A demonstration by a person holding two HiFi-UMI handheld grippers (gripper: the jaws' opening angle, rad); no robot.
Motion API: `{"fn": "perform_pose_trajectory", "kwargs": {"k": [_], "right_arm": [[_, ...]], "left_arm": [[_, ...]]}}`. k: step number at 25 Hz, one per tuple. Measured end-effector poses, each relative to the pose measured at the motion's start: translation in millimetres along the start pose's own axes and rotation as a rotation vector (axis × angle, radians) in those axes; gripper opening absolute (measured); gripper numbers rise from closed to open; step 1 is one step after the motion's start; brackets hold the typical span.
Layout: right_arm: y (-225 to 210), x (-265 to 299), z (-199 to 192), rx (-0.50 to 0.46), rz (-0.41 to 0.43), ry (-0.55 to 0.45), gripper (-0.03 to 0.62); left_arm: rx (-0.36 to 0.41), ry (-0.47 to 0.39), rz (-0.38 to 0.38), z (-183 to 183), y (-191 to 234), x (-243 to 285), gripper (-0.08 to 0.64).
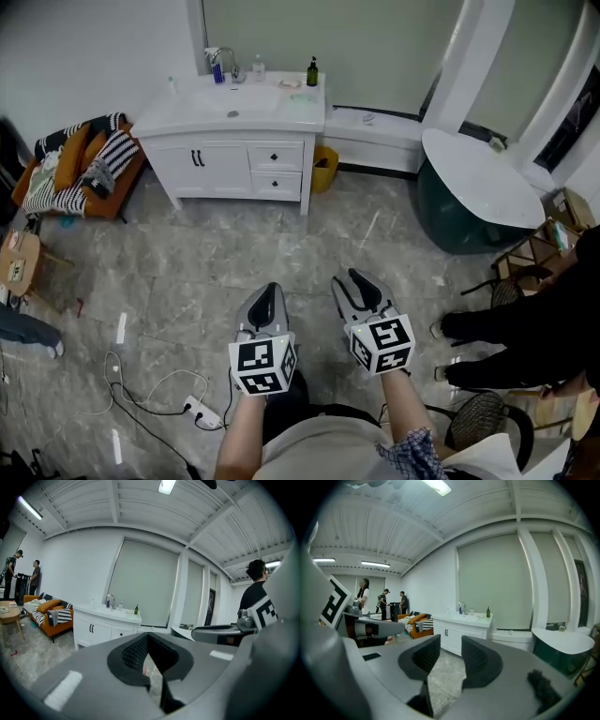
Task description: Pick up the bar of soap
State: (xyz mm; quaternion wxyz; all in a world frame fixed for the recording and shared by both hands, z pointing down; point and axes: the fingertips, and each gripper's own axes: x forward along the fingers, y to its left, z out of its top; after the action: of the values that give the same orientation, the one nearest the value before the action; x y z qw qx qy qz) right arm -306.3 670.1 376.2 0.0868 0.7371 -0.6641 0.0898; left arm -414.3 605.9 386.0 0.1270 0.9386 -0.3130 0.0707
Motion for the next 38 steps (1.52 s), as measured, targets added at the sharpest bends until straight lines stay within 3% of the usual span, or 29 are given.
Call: {"fn": "perform_pose_trajectory", "kwargs": {"k": [14,24,34,38], "right_arm": [[-8,82,17,0.046,-0.041,0.025,0.135],[-29,105,25,0.048,-0.071,0.009,0.135],[-57,154,31,0.03,-0.033,0.011,0.135],[-71,182,32,0.032,0.011,0.03,0.135]], "left_arm": [[0.004,0.032,-0.037,32,59,66,0.005],[-0.015,0.045,-0.063,34,67,94,0.005],[-0.008,0.039,-0.045,44,79,146,0.005],[-0.045,0.058,-0.063,42,78,175,0.005]]}}
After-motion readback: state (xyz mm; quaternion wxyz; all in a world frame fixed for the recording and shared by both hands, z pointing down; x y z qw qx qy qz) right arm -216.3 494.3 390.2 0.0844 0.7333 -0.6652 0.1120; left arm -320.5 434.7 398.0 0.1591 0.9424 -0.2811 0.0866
